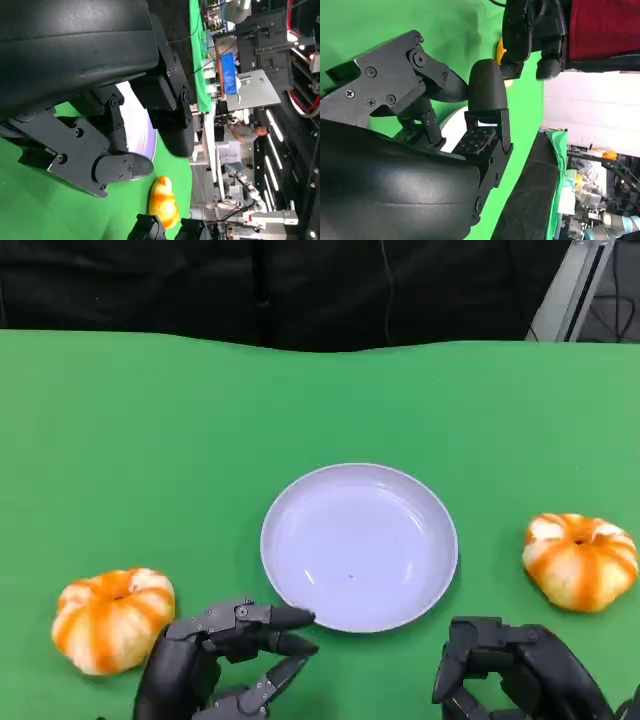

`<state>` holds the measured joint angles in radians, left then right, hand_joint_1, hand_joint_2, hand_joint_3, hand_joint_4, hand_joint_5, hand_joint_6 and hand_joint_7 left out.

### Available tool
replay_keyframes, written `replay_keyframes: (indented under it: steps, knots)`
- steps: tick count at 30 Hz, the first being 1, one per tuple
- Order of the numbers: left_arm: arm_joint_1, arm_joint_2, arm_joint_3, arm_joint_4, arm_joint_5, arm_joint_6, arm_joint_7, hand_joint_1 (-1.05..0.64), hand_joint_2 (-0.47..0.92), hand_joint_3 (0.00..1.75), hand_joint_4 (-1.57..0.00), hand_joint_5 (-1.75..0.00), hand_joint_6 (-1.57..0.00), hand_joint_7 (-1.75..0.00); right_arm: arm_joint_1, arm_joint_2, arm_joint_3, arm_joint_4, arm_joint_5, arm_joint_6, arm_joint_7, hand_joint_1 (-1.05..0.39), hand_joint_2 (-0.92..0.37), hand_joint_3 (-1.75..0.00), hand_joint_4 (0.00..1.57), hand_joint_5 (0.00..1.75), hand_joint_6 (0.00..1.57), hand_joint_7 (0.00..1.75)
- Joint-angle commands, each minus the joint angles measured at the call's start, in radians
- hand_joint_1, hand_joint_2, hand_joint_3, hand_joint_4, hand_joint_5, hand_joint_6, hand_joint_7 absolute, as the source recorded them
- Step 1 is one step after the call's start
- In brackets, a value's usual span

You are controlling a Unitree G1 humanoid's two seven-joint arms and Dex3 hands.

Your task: Grasp the bread from the table and place it into the plate.

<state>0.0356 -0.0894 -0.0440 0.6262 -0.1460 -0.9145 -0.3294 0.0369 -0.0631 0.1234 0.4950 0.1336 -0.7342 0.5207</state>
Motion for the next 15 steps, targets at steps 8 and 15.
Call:
replay_keyframes:
  steps: [8,15]
  knots:
    - [0.03,0.037,0.007,-0.122,-0.126,0.106,-0.126,-0.42,0.92,0.11,-0.52,0.0,-0.43,0.0,-0.007,-0.012,-0.014,0.01,0.005,-0.004,-0.001,-0.11,-0.55,-1.09,0.83,1.57,0.86,1.27]
    - [0.051,0.051,0.014,-0.195,-0.124,0.151,-0.126,-0.55,0.92,0.13,-0.47,0.0,-0.36,0.0,-0.01,-0.012,-0.014,0.017,0.01,-0.006,0.007,-0.11,-0.55,-1.08,0.83,1.56,0.86,1.27]
